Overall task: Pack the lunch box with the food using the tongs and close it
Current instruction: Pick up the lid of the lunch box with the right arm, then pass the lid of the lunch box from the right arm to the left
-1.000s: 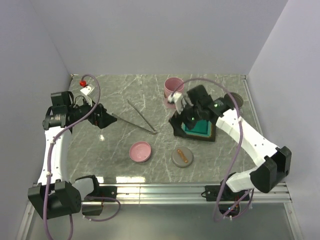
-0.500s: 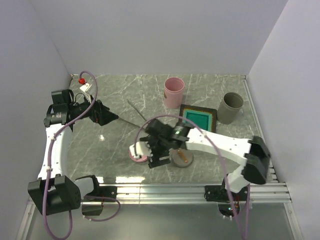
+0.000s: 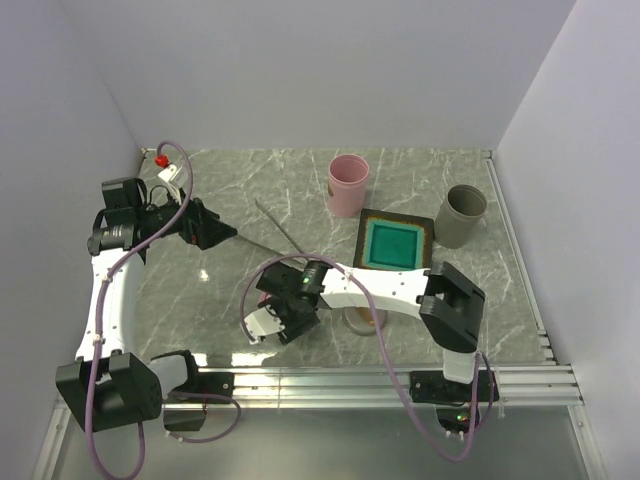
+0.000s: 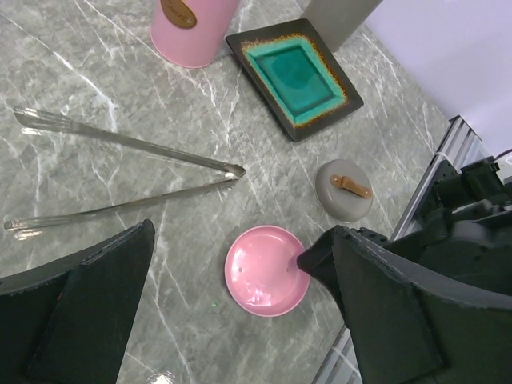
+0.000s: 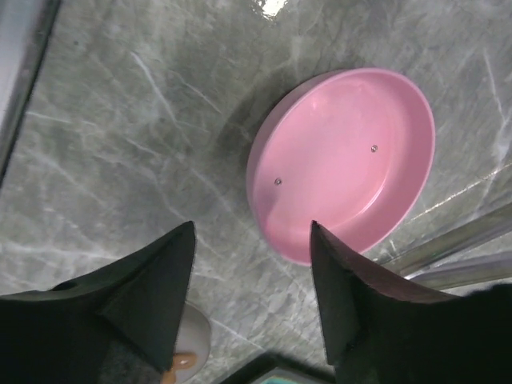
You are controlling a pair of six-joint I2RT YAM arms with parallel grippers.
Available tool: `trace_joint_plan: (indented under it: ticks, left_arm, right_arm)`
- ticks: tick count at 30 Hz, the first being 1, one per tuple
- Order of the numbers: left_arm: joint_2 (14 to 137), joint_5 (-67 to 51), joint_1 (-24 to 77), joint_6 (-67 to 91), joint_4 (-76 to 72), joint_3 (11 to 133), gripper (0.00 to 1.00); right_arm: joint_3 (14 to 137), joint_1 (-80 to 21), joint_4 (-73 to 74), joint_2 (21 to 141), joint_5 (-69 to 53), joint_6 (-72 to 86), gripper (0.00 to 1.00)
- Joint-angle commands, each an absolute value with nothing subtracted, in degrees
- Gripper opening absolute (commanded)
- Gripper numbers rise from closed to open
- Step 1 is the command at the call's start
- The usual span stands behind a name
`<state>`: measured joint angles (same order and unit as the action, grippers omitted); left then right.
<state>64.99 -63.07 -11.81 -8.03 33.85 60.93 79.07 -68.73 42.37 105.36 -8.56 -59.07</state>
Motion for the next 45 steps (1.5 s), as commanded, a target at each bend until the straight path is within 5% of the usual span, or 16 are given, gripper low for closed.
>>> trace_joint_plan:
  ticks: [1,14,21,28,35,45]
  left_arm:
    - [63.5,-64.7,-11.9,-7.6,32.0,60.4,0.99]
    - [64.1,-64.5,-11.9,-8.8,32.6,60.9,0.99]
    - [63.9,-64.9,-11.9,-7.4,32.3,61.7,0.99]
    - [58.7,-68.4,-14.5,20.4,12.7,59.2,0.99]
    - [53.7,-60.7,-15.0,45.8,-8.4,57.1,0.99]
    - [52.0,-52.7,-14.9,75.9,-28.8,47.4,0.98]
  right_arm:
    - [80.7,-68.6,39.7,106.6,-6.8,-61.8,0.65]
    - [81.9,-68.4,39.7,111.5,-8.0,-60.2,0.34]
    - [83.8,-67.9,40.5,110.3,-10.9,-55.9,0.0]
    - [94.6,-61.2,45.2,104.2,-25.8,-43.0,0.0]
    - [96.5,-47.2,31.8,94.6,-42.5,-21.1,0.0]
    - [92.0,-39.3,7.7,85.4,-41.1,1.8,0.0]
